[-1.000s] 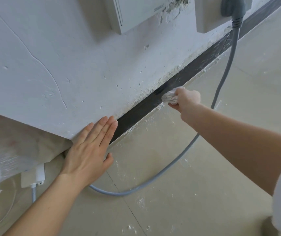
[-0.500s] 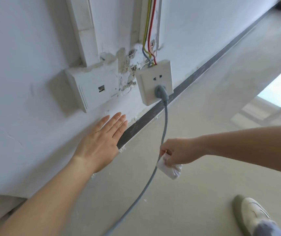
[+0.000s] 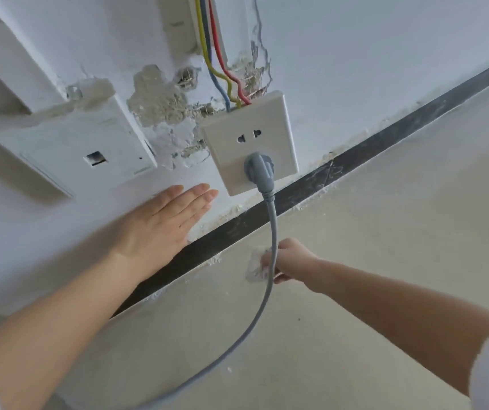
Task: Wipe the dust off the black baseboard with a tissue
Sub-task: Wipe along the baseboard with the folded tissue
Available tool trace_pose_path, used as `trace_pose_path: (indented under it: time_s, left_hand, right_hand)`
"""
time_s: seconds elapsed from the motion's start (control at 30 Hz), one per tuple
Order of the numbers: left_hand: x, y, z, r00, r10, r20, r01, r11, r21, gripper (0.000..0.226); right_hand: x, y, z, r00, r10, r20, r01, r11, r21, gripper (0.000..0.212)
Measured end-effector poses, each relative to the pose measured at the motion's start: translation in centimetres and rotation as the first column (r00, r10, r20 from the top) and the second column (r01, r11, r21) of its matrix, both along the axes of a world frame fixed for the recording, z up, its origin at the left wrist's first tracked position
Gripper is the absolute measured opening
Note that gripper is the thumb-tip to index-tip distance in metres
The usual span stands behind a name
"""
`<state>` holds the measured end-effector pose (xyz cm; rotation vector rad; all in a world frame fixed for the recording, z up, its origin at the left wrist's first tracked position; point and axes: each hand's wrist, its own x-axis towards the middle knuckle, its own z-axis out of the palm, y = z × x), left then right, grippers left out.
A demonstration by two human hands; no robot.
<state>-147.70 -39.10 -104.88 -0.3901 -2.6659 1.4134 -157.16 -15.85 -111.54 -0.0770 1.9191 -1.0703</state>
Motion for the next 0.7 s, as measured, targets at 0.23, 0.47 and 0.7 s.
trace_pose_path:
  time_s: [0.23,0.47,0.7]
  left_hand:
    - [-1.2,0.5,-0.5,0.998,-0.059,-0.036,0.058,0.998,-0.017,0.057]
    - [-1.4,0.6,0.5,0.992,-0.114,-0.056,0.11,0.991,-0.073,0.077]
    - [-1.2,0.9,0.8,0.998,-0.044,0.049,0.054,0.973,-0.225,0.082]
  right_hand:
    - [1.3,-3.9,-7.7,0.811,-0.104,0.575,0.277,0.935,-0.223,0.025]
    - [2.7,-7.8,-7.6,0.587,0.137,0.798,0.312,0.871,-0.379,0.031]
    - [2.2,-9.0,-6.4,0.402,-0.026,0.915,0.643,0.72,-0.262,0.024]
